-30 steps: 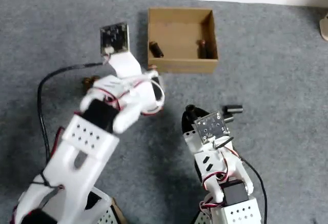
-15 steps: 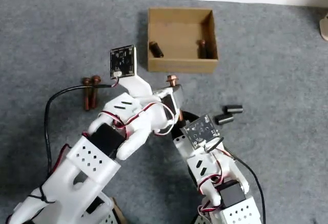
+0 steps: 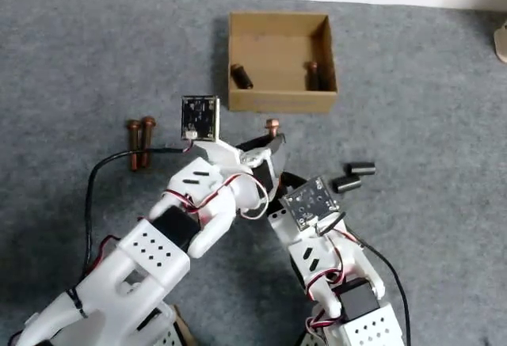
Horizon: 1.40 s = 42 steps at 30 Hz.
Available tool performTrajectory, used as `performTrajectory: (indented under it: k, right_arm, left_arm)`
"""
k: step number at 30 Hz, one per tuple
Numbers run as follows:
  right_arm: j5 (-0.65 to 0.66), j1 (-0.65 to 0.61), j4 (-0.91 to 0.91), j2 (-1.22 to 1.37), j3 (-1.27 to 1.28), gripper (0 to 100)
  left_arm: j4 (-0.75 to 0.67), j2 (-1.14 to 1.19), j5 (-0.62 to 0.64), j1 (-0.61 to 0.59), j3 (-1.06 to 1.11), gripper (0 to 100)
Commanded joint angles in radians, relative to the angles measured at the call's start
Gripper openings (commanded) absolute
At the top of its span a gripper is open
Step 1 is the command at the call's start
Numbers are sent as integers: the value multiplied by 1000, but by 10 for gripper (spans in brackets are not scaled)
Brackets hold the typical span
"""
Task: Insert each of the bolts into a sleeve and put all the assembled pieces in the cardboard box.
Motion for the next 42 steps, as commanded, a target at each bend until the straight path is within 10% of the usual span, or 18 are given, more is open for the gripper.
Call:
performTrajectory:
  k: [1,42]
  right_arm:
    - [-9,-10,-31,-15,22,5]
    - [-9,-10,-31,-15,21,5]
  left_arm:
    - [-54,-41,-14,-21,-15,6]
    - [-150,-31,-11,-21,15,6]
